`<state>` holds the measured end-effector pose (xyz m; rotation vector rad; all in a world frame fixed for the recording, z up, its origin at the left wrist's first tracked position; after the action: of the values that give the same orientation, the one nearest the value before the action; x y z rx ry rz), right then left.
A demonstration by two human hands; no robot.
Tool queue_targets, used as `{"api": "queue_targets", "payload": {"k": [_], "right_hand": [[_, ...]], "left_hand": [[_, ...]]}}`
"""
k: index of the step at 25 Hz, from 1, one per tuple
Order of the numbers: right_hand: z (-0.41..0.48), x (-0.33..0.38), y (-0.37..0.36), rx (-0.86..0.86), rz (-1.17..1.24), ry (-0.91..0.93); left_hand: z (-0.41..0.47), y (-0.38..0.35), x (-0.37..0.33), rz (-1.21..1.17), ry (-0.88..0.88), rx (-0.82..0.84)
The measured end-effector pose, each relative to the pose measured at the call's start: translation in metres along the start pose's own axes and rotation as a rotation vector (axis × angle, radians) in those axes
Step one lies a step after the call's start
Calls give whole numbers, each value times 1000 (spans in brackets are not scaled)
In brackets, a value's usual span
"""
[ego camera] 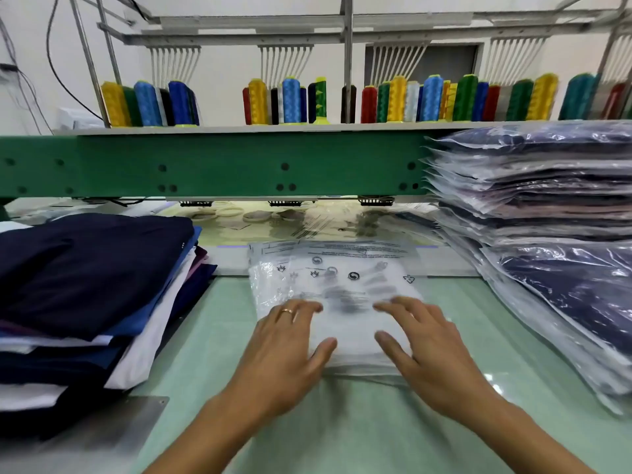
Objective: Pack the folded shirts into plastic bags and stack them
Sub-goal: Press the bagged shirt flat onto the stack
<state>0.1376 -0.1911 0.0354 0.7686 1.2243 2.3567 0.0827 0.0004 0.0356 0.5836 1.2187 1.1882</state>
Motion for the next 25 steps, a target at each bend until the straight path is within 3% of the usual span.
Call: {"api": "queue_targets", "payload": {"k": [3, 12, 16, 19, 25], "right_hand": [[24, -42, -33, 159, -334, -173], [69, -85, -77, 312, -228, -113], [84, -83, -65, 161, -230, -65], [83, -90, -44, -9, -277, -86], [60, -131, -33, -71, -136, -438]], "left_hand": [[36, -46, -4, 187, 107, 120], [84, -96, 38, 210, 215, 414], [102, -94, 51, 165, 258, 455], [114, -84, 54, 102, 251, 347], [111, -42, 57, 79, 232, -3]]}}
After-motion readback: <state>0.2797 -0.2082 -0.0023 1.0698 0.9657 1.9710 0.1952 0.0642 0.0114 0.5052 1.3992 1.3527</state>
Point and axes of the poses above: each hand's wrist, its own z-axis towards the middle knuckle, its own y-axis out of the back of the hand, x = y × z, the point moved 9 cm from there along z, towards the middle knuckle, and after that the axes turned 14 degrees about y, right-handed, at the moved point
